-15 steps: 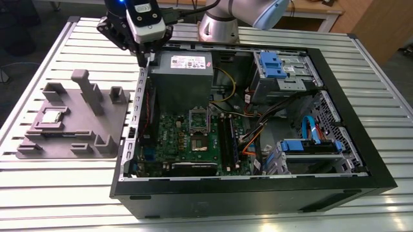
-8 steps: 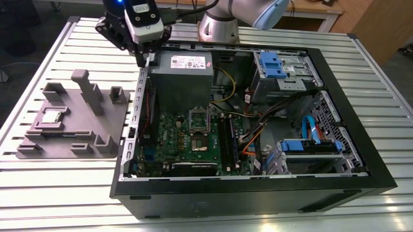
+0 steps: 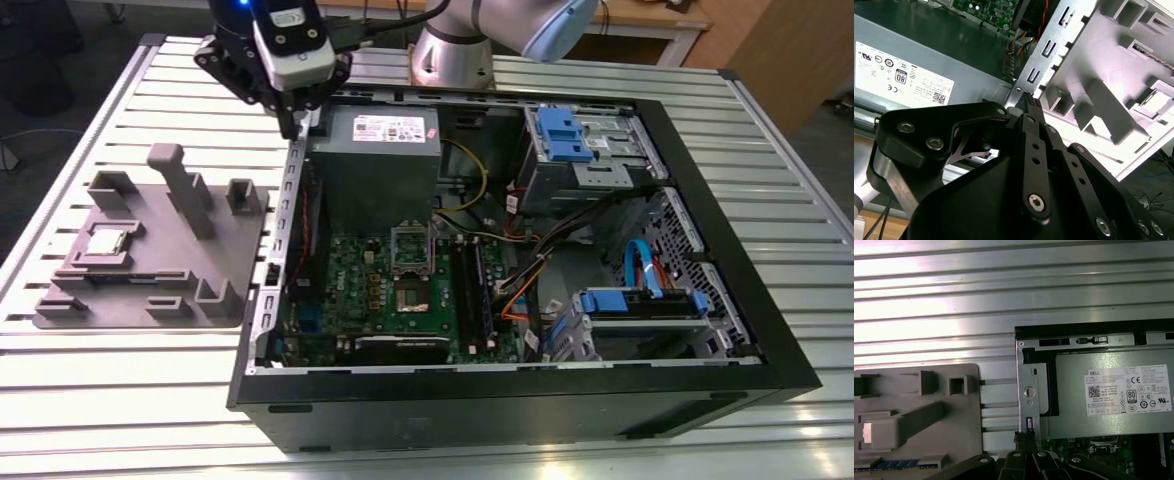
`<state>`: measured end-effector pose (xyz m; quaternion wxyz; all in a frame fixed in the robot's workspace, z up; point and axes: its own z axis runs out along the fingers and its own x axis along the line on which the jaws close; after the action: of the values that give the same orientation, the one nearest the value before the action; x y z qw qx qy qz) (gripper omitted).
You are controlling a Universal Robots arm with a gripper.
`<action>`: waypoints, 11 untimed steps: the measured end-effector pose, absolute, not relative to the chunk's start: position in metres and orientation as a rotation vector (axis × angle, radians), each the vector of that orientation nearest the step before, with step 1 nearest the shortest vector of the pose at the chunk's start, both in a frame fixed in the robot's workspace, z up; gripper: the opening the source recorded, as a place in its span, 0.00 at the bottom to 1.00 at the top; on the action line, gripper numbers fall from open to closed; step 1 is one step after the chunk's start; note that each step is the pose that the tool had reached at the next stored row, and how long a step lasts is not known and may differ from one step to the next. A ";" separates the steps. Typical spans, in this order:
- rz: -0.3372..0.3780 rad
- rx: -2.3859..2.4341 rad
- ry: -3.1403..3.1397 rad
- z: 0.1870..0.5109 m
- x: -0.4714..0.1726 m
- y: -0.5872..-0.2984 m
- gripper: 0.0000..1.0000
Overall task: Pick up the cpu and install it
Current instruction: 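Reach for the cpu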
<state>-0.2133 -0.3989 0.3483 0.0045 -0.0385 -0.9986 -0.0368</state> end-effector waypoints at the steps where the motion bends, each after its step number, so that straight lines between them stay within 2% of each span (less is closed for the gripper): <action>1: -0.115 -0.121 -3.128 0.348 -0.214 -0.399 0.10; 11: -0.115 -0.121 -3.128 0.347 -0.217 -0.399 0.10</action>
<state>-0.2174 -0.3989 0.3475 0.0045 -0.0385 -0.9986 -0.0368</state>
